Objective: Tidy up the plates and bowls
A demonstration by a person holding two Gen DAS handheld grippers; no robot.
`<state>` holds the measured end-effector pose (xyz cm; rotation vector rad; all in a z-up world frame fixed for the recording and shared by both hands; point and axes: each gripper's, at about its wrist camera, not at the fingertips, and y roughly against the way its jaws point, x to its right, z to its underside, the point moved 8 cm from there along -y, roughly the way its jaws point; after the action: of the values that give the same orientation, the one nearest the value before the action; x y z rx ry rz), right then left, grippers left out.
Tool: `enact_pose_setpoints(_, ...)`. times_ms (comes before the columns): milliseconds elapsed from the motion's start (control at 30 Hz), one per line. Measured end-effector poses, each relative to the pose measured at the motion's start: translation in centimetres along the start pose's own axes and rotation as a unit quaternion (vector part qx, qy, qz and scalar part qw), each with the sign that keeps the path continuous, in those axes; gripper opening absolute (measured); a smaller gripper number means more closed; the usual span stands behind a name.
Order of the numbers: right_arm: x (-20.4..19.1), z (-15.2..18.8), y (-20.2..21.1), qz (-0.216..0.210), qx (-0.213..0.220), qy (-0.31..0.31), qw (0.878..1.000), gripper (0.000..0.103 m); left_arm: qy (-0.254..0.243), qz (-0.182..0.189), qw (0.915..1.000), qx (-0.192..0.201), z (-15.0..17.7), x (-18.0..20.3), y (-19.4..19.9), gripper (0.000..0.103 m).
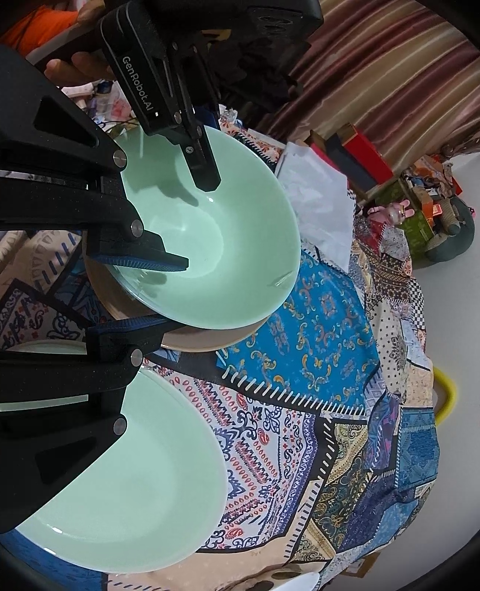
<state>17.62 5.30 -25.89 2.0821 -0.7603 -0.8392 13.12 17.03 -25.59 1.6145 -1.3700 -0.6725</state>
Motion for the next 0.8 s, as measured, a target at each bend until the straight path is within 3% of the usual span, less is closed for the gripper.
enact_pose_setpoints(467, 0.6, 0.1, -0.4, -0.012, -0.018, 0.003, 1.000, 0.024, -0.005, 0.006, 0.9998, -0.017, 0.6, -0.1, -1.6, 0.030)
enact_pose_setpoints(800, 1.1, 0.0, 0.5, 0.010, -0.006, 0.024, 1.000, 0.024, -0.017, -0.009, 0.9997, -0.018, 0.7, 0.0, -1.8, 0.030)
